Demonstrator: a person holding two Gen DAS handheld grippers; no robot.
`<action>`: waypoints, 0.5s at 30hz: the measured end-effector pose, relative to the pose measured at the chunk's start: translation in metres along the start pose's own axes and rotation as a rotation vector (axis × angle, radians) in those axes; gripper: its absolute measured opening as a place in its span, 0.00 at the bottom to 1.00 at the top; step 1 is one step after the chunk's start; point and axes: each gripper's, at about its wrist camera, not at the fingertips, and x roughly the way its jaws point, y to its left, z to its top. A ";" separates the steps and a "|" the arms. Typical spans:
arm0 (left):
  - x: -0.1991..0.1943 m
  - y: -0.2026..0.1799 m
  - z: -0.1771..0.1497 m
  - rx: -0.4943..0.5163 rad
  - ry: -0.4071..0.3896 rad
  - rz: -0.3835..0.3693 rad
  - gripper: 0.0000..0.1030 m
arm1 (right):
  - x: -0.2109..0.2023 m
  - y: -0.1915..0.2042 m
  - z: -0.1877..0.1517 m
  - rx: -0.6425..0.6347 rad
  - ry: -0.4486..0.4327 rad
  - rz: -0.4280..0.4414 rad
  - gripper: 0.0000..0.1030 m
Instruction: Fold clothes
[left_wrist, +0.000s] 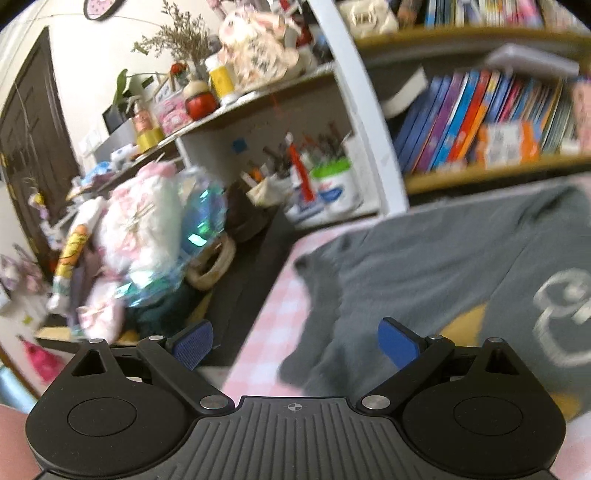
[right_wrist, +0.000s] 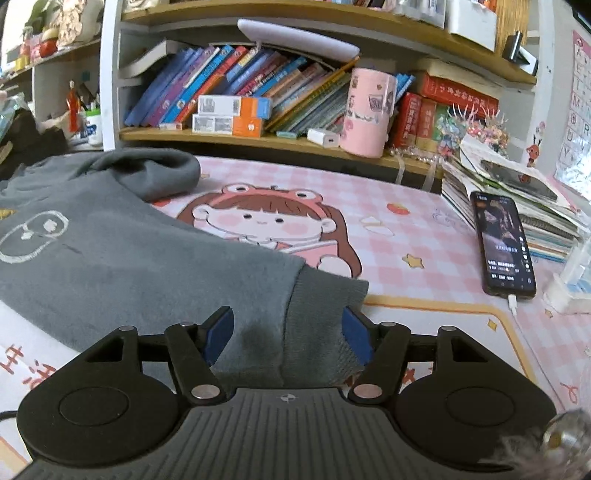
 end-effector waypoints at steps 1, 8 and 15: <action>-0.001 -0.001 0.003 -0.015 -0.013 -0.025 0.95 | 0.001 -0.001 -0.001 0.001 0.009 -0.010 0.61; 0.010 -0.031 0.011 -0.058 -0.018 -0.148 0.95 | 0.004 -0.012 -0.007 0.028 0.031 -0.029 0.61; 0.025 -0.064 0.022 -0.112 -0.046 -0.294 0.95 | -0.009 -0.008 0.009 0.040 -0.029 0.045 0.62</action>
